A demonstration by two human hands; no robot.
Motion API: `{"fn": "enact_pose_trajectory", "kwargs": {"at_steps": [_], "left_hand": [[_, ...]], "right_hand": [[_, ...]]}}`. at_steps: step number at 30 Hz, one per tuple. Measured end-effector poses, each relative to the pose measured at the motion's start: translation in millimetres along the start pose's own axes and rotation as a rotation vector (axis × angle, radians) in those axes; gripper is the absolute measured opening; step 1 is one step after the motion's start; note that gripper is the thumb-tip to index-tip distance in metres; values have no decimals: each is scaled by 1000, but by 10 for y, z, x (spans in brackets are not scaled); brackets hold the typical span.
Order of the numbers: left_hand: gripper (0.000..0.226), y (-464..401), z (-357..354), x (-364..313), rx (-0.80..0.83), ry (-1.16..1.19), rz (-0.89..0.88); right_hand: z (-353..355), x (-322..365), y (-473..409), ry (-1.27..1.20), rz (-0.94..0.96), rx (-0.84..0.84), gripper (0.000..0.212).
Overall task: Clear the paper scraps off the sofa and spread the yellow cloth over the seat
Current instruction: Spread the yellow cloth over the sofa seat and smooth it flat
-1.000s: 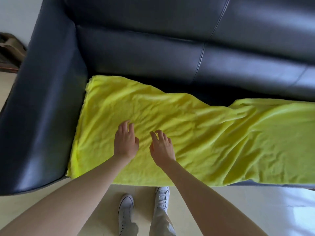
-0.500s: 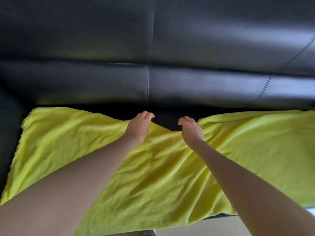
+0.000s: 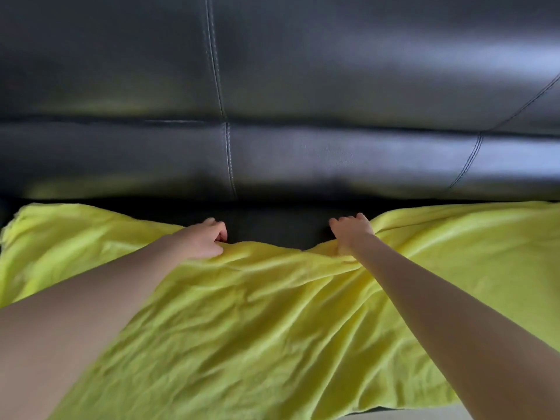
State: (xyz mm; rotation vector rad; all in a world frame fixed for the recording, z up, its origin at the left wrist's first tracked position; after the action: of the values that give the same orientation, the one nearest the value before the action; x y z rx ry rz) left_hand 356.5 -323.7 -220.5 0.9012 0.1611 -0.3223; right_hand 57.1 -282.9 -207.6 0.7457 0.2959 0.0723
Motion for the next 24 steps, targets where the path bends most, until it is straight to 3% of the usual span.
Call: {"fn": "enact_pose_trajectory", "kwargs": {"at_steps": [4,7,9,13,16,19,22,24], "left_hand": [[43,53,37,-61,125,-287,-42],[46,65,64,-59,168,-451,-57],[46,59,55,-36,194,-529,-115],[39,114,48,20,260,-378,-130],[43,175,62,75,354,-93,-57],[33,184,199,172,247,56,-35],[27,164,415,351,-80,159,24],[26,188,523,425,-357,44,50]], "right_hand": [[-16,-51,27,71,11,109,35],[5,-38,48,194,98,77,41],[1,-35,46,146,160,96,46],[15,-218,104,-206,62,322,54],[32,-295,136,-181,47,397,52],[87,-300,75,-140,54,233,26],[258,-383,68,-116,-48,-157,30],[331,-419,148,-129,-132,-388,30]]}}
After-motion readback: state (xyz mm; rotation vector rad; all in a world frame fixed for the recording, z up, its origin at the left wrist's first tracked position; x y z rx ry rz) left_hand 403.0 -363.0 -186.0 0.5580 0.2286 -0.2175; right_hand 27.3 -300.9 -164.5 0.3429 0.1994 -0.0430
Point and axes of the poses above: each hand's wrist, its own y-axis away from the middle knuckle, its own z-axis out of the back of the hand, x = y × z, the point moved 6 cm from there along -y, towards the middle knuckle, and after that the axes turned 2 degrees about -x, right-handed, at the moved point
